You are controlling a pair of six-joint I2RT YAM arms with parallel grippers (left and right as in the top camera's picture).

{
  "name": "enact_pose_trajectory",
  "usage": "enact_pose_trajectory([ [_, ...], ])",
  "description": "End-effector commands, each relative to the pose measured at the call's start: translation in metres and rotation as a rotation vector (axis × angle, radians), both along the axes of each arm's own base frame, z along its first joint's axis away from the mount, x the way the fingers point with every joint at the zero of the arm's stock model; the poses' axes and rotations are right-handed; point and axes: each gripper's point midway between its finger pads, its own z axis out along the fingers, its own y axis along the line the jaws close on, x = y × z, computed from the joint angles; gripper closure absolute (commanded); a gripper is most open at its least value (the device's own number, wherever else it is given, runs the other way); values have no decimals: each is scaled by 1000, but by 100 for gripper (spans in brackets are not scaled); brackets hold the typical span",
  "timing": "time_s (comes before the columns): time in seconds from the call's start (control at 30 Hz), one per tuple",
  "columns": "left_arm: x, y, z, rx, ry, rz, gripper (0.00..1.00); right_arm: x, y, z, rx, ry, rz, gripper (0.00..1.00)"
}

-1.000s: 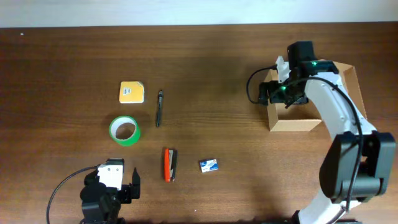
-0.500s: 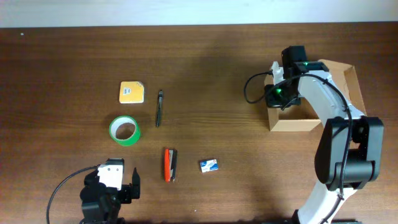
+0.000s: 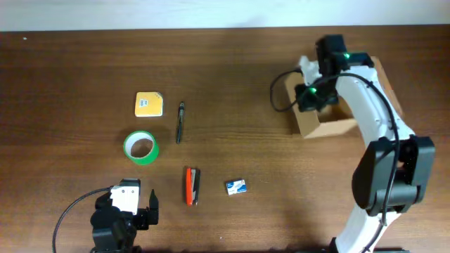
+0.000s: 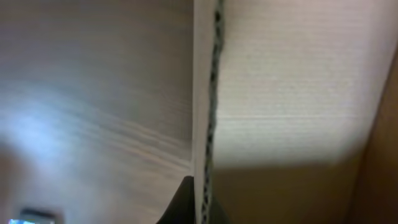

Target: Pack container

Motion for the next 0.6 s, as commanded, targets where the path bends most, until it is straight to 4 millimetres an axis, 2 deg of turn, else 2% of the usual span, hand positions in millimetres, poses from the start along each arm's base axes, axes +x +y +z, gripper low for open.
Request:
enact_pose_trajectory([
  [0.0,0,2,-1,18,-2,-3,0,-1,56,40,-4,-128,362,96],
  [0.1,0,2,-1,18,-2,-3,0,-16,92,44,-36,-149,576,97],
  [0.27,0,2,-1,18,-2,-3,0,-45,141,43,-36,-137,713,96],
  [0.33,0,2,-1,18,-2,-3,0,-57,154,41,-38,-126,772,96],
  [0.4,0,2,-1,18,-2,-3,0,-70,163,39,-54,-124,911,96],
  [0.47,0,2,-1,18,-2,-3,0,-84,168,38,-71,-117,1071,96],
  [0.57,0,2,-1,18,-2,-3,1,-94,170,35,-81,-108,1193,96],
])
